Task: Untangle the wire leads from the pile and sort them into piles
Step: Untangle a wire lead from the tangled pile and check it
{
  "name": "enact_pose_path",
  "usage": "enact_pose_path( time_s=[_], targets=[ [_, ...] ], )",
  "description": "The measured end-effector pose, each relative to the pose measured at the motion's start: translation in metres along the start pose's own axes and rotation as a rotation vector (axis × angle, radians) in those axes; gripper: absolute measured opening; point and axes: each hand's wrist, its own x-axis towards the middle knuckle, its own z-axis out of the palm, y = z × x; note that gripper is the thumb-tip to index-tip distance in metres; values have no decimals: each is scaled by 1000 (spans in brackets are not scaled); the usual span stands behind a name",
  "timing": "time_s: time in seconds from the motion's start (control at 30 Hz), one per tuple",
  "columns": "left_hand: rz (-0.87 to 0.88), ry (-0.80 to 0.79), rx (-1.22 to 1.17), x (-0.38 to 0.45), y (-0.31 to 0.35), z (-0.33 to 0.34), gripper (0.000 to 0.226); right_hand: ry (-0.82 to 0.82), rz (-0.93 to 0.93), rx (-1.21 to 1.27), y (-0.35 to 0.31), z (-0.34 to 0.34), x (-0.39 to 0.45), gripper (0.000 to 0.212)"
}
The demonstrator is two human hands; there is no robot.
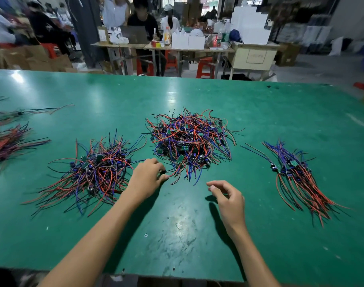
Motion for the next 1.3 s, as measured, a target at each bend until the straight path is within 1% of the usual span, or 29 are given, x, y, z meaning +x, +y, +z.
enact_pose_path(
  time_s=[0.07, 0.13, 0.17, 0.23, 0.27, 0.33, 0.37, 0.43, 0.5, 0.53, 0.6, 0.67, 0.77, 0.83, 0.9, 0.97, 1.0, 1.07, 1.13, 1.2, 1.27, 1.3],
  targets=[
    [1, 35, -23, -3, 5, 3, 21, 7, -14, 0, -1, 0, 0, 27],
    [-43, 41, -50, -8, 11, 7, 17, 18, -27, -16, 0, -1, 1, 27],
    [-91, 62, -131, -12, 14, 9, 15, 18, -27, -28, 0, -1, 1, 27],
    [-186, 111, -414, -19, 25, 8, 11, 9, -17, -37, -1, 0, 0, 27],
    [-213, 113, -557, -23, 32, 8, 9, -1, -8, -35, -2, 1, 0, 28],
    [-233, 62, -787, -30, 48, 8, 5, -51, -1, -106, -3, 3, 1, 27],
    [-231, 38, -861, -33, 56, 9, 3, -97, -6, -180, -4, 5, 1, 26],
    [-225, 34, -928, -38, 67, 11, 12, -178, -23, -310, -4, 7, 1, 32],
    [-214, 18, -1012, -42, 76, 14, 15, -205, -38, -359, -5, 7, 0, 42],
    [-192, -1, -1047, -44, 80, 14, 18, -214, -42, -346, -5, 7, 1, 43],
    [-144, -19, -1048, -46, 86, 17, 23, -235, -49, -278, -3, 5, 1, 42],
    [-127, 3, -999, -49, 87, 19, 25, -234, -43, -206, -2, 4, 0, 39],
    [-94, 13, -994, -52, 86, 20, 32, -218, -34, -163, -2, 3, -1, 38],
    [-102, 1, -991, -54, 84, 19, 40, -200, -43, -170, -1, 4, -1, 29],
    [-121, -8, -972, -56, 82, 19, 53, -159, -41, -155, 2, 4, 0, 12],
    [-163, 2, -962, -55, 81, 20, 60, -138, -36, -115, 2, 3, 0, 8],
    [-209, 9, -994, -53, 82, 19, 57, -133, -38, -93, 0, 3, -1, 8],
    [-310, 24, -1092, -47, 87, 18, 38, -121, -57, -53, -4, 2, -3, 11],
    [-346, 37, -1104, -40, 92, 15, 21, -115, -100, -30, -6, 0, -4, 13],
    [-331, 10, -1059, -34, 96, 15, 23, -146, -122, -13, -7, -1, -5, 8],
    [-312, -56, -1071, -30, 101, 13, 34, -182, -161, -17, -9, -1, -7, 2],
    [-300, -75, -1114, -29, 104, 12, 35, -178, -213, -48, -10, -1, -8, 6]
  ],
)
